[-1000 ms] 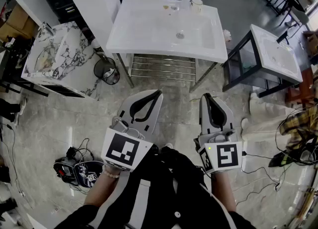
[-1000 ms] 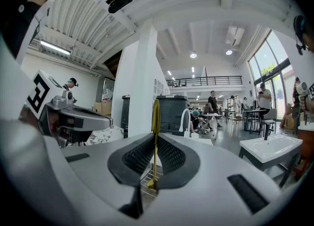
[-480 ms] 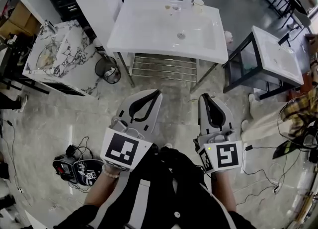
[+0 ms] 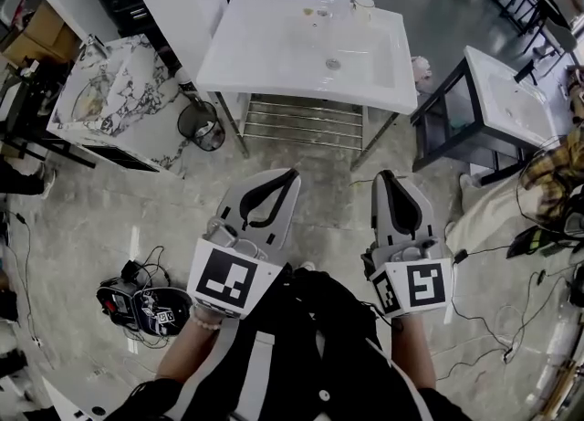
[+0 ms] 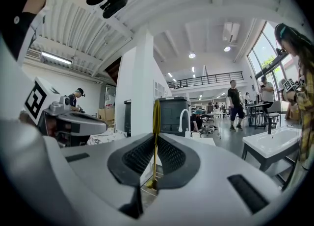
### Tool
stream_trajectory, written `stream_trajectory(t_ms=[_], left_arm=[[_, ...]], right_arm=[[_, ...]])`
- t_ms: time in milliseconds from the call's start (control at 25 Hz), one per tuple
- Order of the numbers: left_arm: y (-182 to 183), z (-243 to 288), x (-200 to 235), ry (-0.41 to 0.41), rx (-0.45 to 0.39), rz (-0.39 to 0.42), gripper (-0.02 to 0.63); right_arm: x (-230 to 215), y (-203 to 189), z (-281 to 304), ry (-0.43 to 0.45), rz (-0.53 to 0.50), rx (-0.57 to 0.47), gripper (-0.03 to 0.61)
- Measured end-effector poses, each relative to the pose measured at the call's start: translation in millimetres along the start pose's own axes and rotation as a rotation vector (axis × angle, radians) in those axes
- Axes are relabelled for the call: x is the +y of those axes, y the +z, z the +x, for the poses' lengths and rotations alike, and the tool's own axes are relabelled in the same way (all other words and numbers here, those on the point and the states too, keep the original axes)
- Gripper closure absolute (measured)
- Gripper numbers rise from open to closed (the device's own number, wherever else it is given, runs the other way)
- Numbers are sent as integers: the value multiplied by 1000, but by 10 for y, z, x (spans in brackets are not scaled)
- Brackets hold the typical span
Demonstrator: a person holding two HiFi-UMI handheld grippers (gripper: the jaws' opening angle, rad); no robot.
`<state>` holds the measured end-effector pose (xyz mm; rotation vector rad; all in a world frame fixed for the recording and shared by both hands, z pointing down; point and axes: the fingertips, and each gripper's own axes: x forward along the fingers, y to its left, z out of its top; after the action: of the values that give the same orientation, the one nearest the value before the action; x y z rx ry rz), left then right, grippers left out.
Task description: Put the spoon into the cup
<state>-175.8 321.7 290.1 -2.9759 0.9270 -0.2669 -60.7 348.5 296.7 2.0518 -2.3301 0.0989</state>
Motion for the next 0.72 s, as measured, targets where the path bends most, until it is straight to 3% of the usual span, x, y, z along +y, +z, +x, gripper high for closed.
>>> stream_trajectory(t_ms=[480, 720], left_arm=[[44, -98, -269, 78, -20, 2, 617], [9, -7, -332, 68, -12, -7, 617]], right_arm=[[-180, 8, -238, 42, -25, -22, 558], [-250, -72, -307, 33, -28, -7, 558]])
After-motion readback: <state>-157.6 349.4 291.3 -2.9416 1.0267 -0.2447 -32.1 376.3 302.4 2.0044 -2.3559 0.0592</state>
